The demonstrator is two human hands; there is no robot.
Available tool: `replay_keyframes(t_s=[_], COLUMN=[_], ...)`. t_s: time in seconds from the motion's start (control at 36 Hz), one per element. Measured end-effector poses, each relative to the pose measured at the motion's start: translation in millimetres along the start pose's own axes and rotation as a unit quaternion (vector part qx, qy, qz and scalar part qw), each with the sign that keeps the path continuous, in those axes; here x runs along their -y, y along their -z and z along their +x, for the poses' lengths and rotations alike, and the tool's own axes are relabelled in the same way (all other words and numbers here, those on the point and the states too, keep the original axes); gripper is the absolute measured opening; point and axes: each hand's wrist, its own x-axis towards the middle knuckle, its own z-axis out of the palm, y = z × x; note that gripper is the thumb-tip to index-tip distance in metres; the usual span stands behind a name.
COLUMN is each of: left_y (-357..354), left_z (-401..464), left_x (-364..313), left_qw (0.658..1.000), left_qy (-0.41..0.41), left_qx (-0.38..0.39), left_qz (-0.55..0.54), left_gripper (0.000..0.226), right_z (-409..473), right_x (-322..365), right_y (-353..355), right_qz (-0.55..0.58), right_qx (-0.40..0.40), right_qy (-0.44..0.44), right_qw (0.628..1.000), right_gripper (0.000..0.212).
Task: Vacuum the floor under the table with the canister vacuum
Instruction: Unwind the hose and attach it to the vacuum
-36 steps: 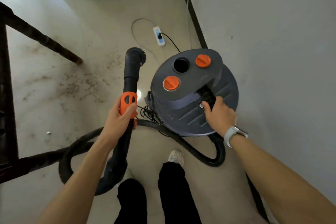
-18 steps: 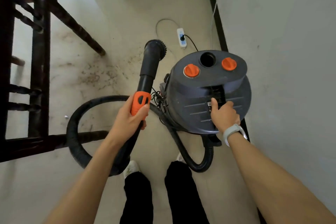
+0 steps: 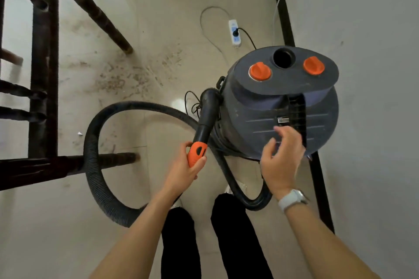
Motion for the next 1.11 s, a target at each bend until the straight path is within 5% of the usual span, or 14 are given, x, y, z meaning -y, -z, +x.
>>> replay_keyframes(t_s=[0.08,0.17,0.25,0.31,0.36,0.47,0.56,0.78,1.0,1.11], left_y=[-1.1,-2.0,-0.3,4.4,10.6,23.7,28.2,20.5,54.6,67.4], left_z=[19.6,37.0,54.2,63.5,68.5,65.2,58.2,64.2,46.3,27.9], left_x=[26.4,53.7,73.6,84.6,96.1,120.3,129.5,121.3,102.1,95.2], left_qw=[0.999,0.991,0.980,0.972,0.968,0.966,0.963,0.956,0.948,0.937], left_qy=[-0.004,-0.006,-0.018,-0.047,-0.087,-0.123,-0.145,-0.119,-0.122,-0.084], left_qx=[0.001,0.021,0.035,0.029,0.011,-0.022,-0.028,-0.040,-0.016,0.071], left_qz=[0.043,0.133,0.196,0.229,0.234,0.226,0.224,0.265,0.292,0.333], left_gripper=[0.034,0.031,0.042,0.044,0.049,0.060,0.060,0.040,0.047,0.048], right_z=[-40.9,-69.6,-74.4,-73.4,-69.7,-66.3,-78.4,-117.3,-126.5,-129.8], right_x=[-1.7,-28.3,-49.6,-63.2,-77.2,-81.8,-82.4,-52.3,-34.3,-32.6], right_y=[-30.4,-71.8,-105.3,-126.4,-144.3,-166.7,-173.9,-160.9,-144.2,-133.2], right_qz=[0.096,0.142,0.192,0.222,0.240,0.197,0.160,0.305,0.397,0.396], right_qx=[0.149,0.281,0.281,0.234,0.207,0.228,0.211,0.149,0.088,0.100], right_qy=[-0.125,-0.373,-0.488,-0.521,-0.503,-0.381,-0.407,-0.530,-0.536,-0.534], right_qw=[0.976,0.873,0.804,0.790,0.804,0.874,0.874,0.777,0.740,0.740], right_gripper=[0.018,0.024,0.032,0.034,0.022,0.029,0.031,0.032,0.025,0.027])
